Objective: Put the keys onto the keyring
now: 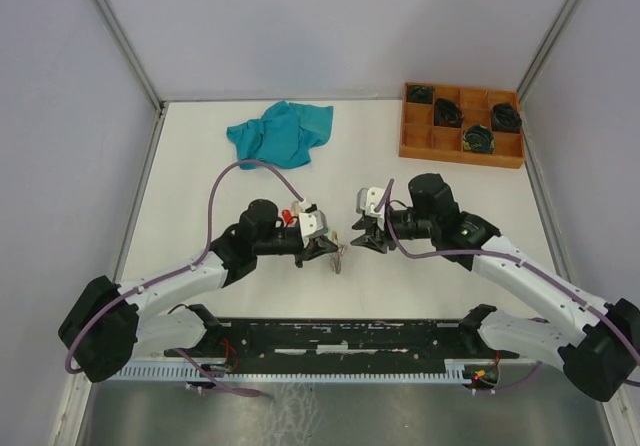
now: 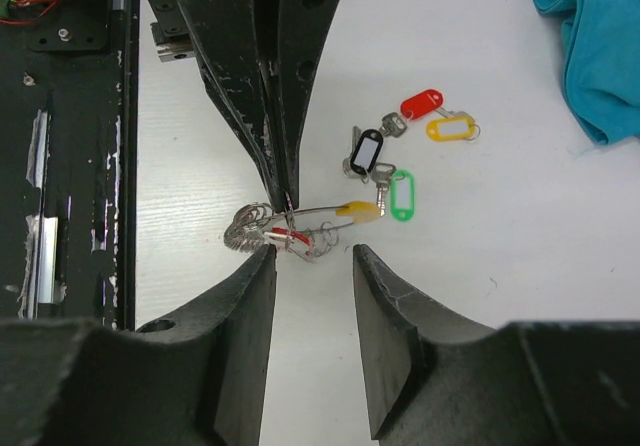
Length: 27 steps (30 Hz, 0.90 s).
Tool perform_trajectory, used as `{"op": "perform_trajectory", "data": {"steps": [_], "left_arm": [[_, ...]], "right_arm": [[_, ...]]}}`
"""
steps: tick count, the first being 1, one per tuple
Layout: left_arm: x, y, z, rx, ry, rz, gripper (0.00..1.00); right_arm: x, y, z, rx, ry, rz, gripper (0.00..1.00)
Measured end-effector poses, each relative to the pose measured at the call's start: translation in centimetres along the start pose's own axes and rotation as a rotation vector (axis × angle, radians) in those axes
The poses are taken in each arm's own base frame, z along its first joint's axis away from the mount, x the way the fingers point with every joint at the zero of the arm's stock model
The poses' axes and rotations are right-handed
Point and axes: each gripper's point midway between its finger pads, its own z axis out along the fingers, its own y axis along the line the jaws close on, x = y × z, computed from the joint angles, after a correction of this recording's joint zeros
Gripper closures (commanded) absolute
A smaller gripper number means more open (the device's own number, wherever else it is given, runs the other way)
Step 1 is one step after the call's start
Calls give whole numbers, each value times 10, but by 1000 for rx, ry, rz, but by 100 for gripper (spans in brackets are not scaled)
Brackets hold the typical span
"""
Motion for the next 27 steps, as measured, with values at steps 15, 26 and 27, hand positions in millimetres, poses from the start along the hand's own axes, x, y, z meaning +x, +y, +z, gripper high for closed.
{"op": "perform_trajectory", "data": {"steps": [15,26,27], "left_arm": [[-6,1,1,-27,-79,-5,97],[-9,2,1,-29,-90,2,97],[-9,2,1,-29,-90,2,97]], "right_arm": [[30,9,17,-85,69,69,64],[36,10,20,-101,82,78,78],[36,10,20,-101,82,78,79]]}}
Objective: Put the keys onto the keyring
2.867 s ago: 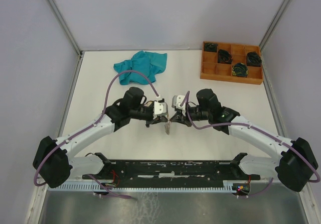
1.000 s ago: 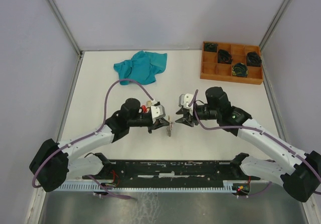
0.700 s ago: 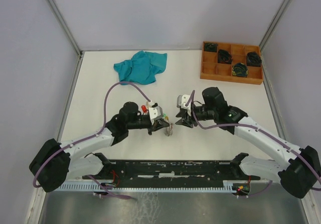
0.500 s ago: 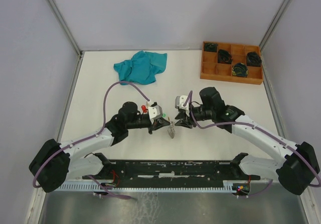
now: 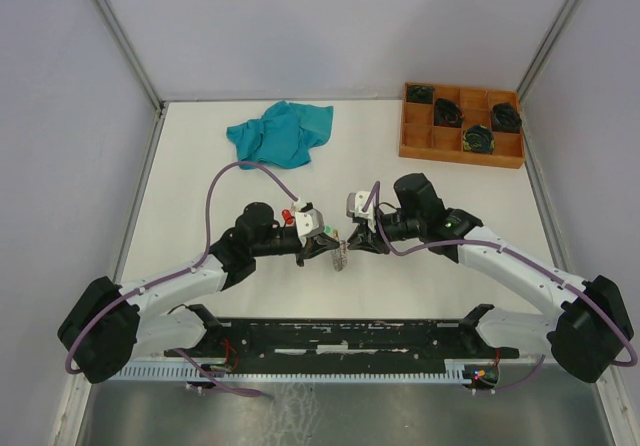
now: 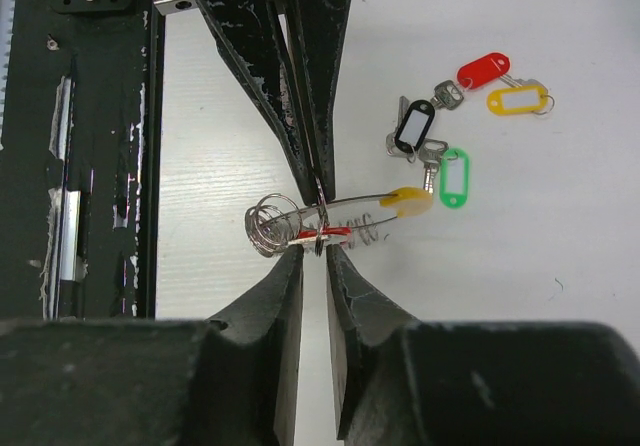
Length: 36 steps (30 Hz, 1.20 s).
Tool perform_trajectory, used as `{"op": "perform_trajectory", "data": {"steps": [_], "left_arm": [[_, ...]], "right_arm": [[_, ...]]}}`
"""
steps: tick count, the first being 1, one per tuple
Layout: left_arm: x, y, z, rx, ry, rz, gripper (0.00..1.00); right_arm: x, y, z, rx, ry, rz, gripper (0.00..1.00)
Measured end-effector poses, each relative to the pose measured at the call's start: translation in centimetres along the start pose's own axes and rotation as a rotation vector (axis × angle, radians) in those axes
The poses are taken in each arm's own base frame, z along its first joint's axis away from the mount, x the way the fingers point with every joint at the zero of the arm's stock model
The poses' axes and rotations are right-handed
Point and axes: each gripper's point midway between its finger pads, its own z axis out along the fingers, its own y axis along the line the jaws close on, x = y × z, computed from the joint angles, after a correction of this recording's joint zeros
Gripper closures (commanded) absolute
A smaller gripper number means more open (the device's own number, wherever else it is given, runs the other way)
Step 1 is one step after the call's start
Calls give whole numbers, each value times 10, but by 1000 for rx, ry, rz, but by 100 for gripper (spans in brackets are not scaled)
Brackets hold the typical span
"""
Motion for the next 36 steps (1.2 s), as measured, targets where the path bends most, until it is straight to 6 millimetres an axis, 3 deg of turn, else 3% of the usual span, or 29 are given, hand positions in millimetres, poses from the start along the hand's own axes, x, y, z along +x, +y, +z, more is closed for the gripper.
{"op": "perform_trajectory", "data": {"steps": [14,36], "left_arm": [[0,-1,0,2,0,-11,97],[3,-3,4,2,17,-21,97]], "right_arm": [[0,0,0,1,-1,-1,98],[-2,0,2,-26,22,25,99]]}}
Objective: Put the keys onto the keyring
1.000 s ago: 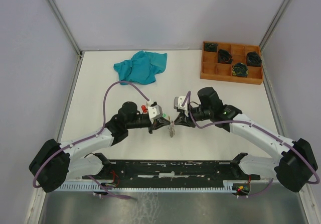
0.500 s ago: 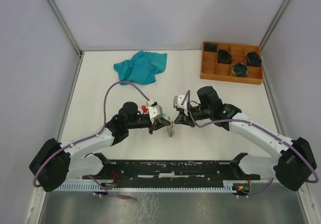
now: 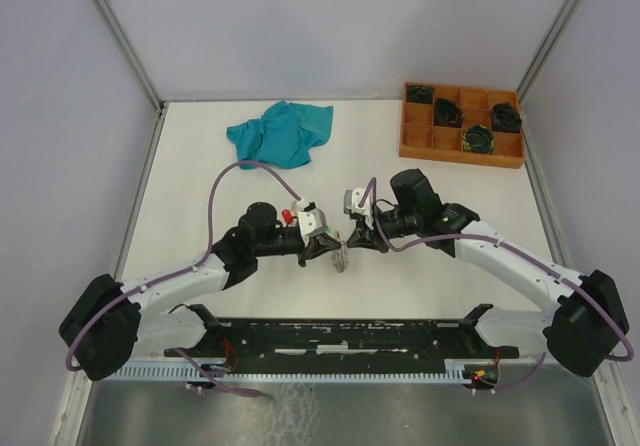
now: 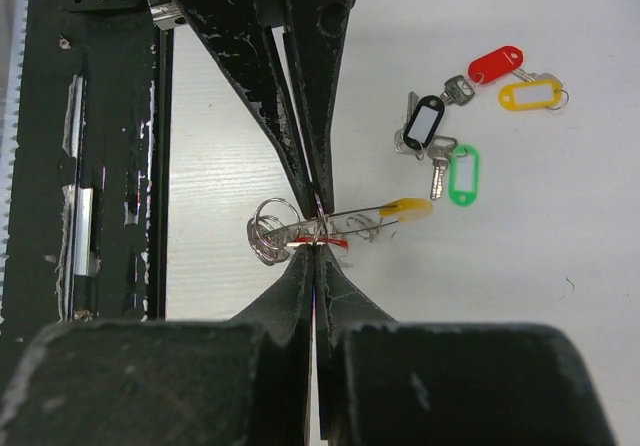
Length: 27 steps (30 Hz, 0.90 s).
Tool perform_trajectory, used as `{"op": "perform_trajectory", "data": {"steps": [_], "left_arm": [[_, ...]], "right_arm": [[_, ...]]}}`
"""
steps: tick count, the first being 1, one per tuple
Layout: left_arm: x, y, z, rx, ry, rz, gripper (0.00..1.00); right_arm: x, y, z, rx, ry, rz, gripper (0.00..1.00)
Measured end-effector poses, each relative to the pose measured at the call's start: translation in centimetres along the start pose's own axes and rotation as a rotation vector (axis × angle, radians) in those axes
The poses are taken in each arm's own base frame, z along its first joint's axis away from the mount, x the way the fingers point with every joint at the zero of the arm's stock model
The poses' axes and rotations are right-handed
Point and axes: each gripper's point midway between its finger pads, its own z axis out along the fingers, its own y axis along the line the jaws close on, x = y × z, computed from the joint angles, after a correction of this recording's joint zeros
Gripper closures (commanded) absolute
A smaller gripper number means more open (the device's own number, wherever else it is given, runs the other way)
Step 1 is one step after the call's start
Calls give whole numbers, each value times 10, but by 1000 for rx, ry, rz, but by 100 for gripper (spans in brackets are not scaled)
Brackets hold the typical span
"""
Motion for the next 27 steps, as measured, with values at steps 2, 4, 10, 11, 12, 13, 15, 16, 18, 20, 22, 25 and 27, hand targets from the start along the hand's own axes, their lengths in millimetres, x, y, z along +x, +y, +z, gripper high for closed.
{"op": "perform_trajectory", "data": {"steps": [2,4,10,11,12,13,15,16,18,20,22,25,27], "left_arm": [[-1,1,0,-4,0,0,97],[-2,2,0,-8,3,-1,97],[0,1,1,-12,17,-6,97],[0,1,2,-10,22,-9,97],[0,1,2,-9,25,-10,97],[0,0,3,-8,29,-12,97],[1,0,3,-6,34,-11,97],[2,-1,3,-4,36,-10,97],[3,-2,3,-2,41,-3,97],[4,-3,3,2,47,-2,97],[6,-5,4,8,53,-1,97],[7,-7,4,15,57,8,97],[7,-8,4,17,60,10,97]], "right_arm": [[-1,1,0,-2,0,-2,99],[-2,1,0,-3,1,-4,99],[-1,3,0,-10,10,-5,99],[-1,3,0,-9,12,-4,99],[-1,3,0,-10,14,-3,99],[0,4,0,-9,16,-2,99],[1,3,0,-6,22,0,99],[1,4,0,-5,24,1,99],[2,3,0,-3,28,3,99],[3,4,-1,-2,32,5,99],[3,3,-1,-1,31,4,99],[2,3,-1,1,31,2,99],[2,3,-1,1,32,2,99]]}}
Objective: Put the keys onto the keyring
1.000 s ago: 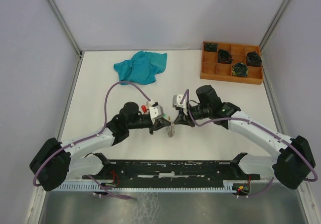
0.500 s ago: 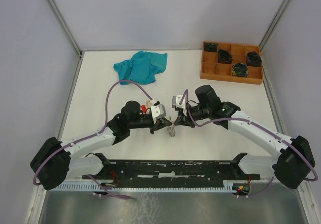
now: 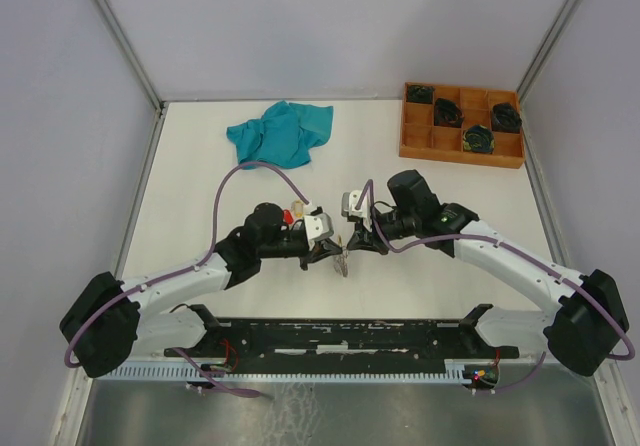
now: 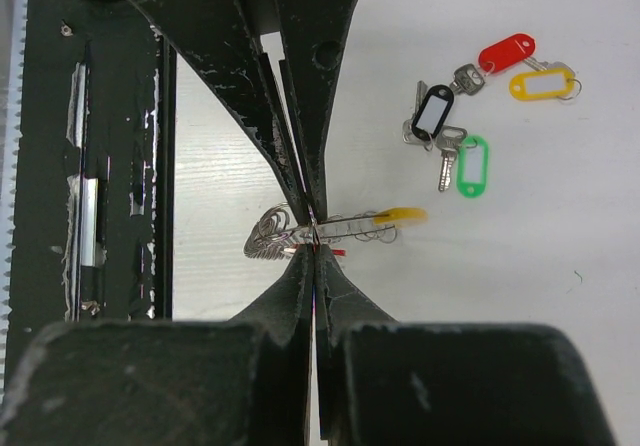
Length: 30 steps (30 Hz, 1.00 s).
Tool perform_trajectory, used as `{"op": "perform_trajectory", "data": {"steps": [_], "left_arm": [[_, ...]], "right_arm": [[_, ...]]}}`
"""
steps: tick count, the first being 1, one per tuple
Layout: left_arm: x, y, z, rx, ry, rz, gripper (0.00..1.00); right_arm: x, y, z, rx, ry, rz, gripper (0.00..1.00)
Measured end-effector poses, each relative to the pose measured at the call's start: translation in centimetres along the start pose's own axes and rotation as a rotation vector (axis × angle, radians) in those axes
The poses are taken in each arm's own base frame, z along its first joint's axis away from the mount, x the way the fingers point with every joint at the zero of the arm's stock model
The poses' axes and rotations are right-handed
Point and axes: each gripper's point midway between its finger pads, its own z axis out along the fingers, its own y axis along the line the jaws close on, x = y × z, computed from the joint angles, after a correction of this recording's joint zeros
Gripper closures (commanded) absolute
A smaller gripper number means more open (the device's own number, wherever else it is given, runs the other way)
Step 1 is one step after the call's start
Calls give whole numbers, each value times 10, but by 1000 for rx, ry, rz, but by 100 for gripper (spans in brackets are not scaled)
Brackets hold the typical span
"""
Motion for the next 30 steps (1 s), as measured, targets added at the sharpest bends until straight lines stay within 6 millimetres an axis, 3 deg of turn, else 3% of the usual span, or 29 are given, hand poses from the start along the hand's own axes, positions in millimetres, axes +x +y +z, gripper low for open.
{"op": "perform_trajectory", "data": {"steps": [25,30], "left_arm": [[-13,14,-4,-129,-54,-106,97],[-20,16,-3,-139,-92,-115,97]], "right_arm": [[-3,-3,-1,7,5,-56,99],[-2,-6,-2,26,12,-46,86]]}}
